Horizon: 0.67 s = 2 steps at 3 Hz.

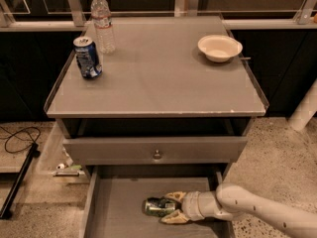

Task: Pick green can from middle drawer and place on counter

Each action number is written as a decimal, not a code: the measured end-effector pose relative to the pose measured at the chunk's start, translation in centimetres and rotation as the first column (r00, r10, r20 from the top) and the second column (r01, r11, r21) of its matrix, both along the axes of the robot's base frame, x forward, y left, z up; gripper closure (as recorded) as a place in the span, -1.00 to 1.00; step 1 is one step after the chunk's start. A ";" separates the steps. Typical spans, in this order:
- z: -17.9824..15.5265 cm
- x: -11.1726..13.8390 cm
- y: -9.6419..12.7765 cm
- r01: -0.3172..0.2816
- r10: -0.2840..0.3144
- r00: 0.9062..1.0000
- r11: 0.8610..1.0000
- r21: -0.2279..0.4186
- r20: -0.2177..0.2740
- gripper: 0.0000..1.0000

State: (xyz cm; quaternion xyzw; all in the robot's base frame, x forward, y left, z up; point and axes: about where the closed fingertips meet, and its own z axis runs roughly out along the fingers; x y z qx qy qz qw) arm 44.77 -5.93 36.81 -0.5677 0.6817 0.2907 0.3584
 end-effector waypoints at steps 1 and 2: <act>0.0 0.0 0.0 0.000 0.000 1.000 1.000 0.000 -0.001 0.32; 0.0 -0.1 0.0 0.001 -0.001 1.000 1.000 0.000 -0.008 0.79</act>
Offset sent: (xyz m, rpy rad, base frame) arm -0.0038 -0.0053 0.0005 -0.0048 0.0282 -0.0109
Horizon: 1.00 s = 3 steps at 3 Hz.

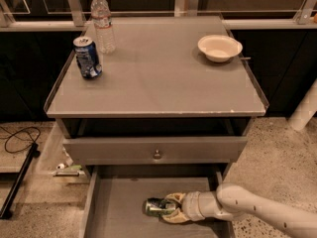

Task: Pick green can from middle drawer and place on counter

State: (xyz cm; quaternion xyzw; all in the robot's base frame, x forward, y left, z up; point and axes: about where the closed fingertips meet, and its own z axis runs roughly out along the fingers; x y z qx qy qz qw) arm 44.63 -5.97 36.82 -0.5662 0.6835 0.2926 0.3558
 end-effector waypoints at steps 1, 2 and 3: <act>1.4 -1.3 -1.2 -0.002 0.001 1.000 1.000 -0.016 -0.029 1.00; 5.5 -3.1 -2.1 -0.025 0.024 1.000 0.999 -0.040 -0.010 1.00; 11.8 -4.6 -2.7 -0.060 0.063 0.997 0.995 -0.083 0.036 1.00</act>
Offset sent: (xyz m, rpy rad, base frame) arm -0.0492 -0.0391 0.1160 -0.0877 -0.0360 0.0522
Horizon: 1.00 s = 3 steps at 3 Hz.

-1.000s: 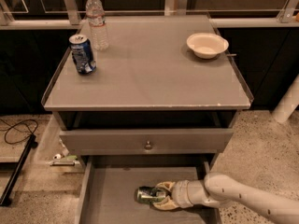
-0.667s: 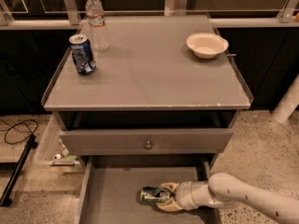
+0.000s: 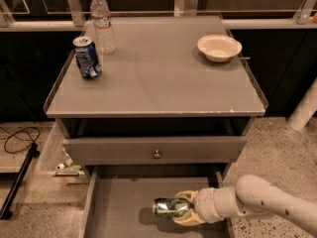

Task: Pick green can from middle drawer and place on counter

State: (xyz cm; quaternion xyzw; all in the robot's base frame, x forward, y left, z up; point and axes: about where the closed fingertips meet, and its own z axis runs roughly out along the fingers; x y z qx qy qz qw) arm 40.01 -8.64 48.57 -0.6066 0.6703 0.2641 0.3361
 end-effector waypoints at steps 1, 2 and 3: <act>7.2 -1.4 0.1 -0.022 0.025 0.998 0.998 -0.055 0.063 1.00; 14.5 -1.7 0.8 -0.038 0.055 0.991 0.990 -0.137 0.123 1.00; 23.6 -0.9 -0.1 -0.023 0.065 0.978 0.978 -0.208 0.196 1.00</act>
Offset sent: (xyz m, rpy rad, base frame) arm -0.0044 -0.0027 0.2960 -0.3593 -0.3188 0.0656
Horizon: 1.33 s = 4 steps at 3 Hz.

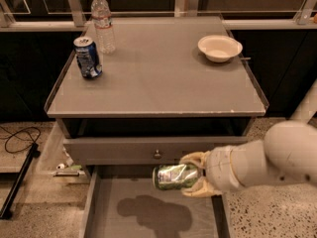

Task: Pick green can from middle drawer and place on counter

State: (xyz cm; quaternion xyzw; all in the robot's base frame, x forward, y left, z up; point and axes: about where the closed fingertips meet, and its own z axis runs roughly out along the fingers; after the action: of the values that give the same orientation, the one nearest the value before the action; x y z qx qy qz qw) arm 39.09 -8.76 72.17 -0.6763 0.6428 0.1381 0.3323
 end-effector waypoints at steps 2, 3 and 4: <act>9.2 1.5 -1.0 0.009 -0.008 0.996 1.000 -0.018 0.085 1.00; 9.6 1.8 -1.0 0.011 -0.009 0.995 1.000 -0.021 0.096 1.00; 12.0 4.4 -1.1 0.020 -0.021 0.989 1.000 0.003 0.147 1.00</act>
Offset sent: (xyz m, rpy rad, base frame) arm 0.0106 -0.0091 0.0710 -0.0164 -0.0609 -0.0104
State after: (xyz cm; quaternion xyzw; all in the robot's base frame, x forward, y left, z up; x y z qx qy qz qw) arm 43.50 -9.87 84.12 -0.6777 0.6232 0.0849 0.3809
